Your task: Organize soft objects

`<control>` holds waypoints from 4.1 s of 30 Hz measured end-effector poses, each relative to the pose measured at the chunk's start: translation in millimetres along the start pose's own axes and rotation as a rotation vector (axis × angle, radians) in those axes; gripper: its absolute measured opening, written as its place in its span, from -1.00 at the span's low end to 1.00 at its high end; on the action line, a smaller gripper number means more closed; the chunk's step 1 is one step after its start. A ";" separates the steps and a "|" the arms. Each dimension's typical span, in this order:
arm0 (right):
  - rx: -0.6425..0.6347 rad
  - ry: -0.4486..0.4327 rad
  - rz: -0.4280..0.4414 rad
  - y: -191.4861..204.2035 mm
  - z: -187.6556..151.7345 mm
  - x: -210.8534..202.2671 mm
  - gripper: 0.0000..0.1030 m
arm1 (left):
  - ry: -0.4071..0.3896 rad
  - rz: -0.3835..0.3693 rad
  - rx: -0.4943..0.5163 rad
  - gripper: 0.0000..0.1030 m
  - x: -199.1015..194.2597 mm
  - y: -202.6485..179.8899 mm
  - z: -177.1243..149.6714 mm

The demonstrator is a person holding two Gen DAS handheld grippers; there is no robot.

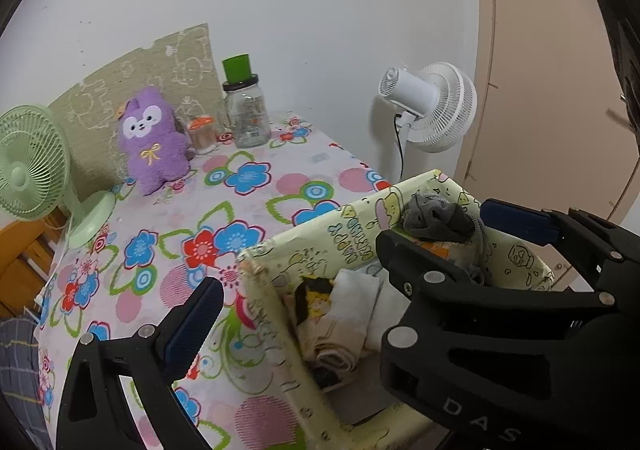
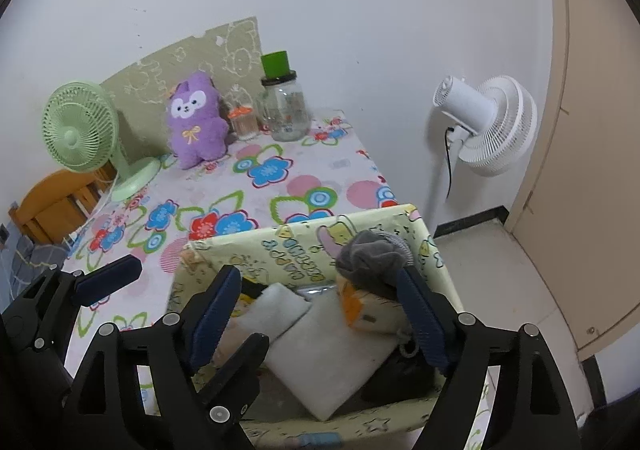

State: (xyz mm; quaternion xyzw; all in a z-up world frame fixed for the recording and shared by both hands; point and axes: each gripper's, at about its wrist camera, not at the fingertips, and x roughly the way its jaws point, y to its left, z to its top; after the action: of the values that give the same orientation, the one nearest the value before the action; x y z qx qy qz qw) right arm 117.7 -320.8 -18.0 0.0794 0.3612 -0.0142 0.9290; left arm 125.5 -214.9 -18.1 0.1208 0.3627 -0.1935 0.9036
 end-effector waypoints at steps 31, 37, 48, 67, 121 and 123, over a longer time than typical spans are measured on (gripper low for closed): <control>-0.148 -0.098 0.078 118.4 -31.1 -57.3 0.79 | -0.075 0.135 -0.160 0.99 -81.1 103.7 -71.0; -0.154 -0.123 0.086 133.0 -40.5 -67.6 0.79 | -0.086 0.164 -0.206 0.99 -94.7 124.0 -87.0; -0.154 -0.186 0.093 138.3 -50.4 -91.6 0.79 | -0.128 0.207 -0.249 0.99 -123.5 140.9 -108.5; -0.133 -0.313 0.093 122.8 -59.3 -131.6 0.98 | -0.267 0.255 -0.330 0.99 -174.7 155.9 -125.1; -0.120 -0.369 0.052 114.6 -72.0 -145.4 1.00 | -0.331 0.273 -0.322 0.99 -189.5 139.2 -122.1; -0.118 -0.370 0.049 113.6 -71.4 -145.0 1.00 | -0.331 0.270 -0.320 0.99 -188.6 138.9 -121.4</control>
State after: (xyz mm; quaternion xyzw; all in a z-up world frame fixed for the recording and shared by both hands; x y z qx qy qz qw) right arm -27.6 -201.9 43.4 0.0296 0.1827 0.0153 0.9826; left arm -12.5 2.5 39.3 -0.0094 0.2164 -0.0286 0.9758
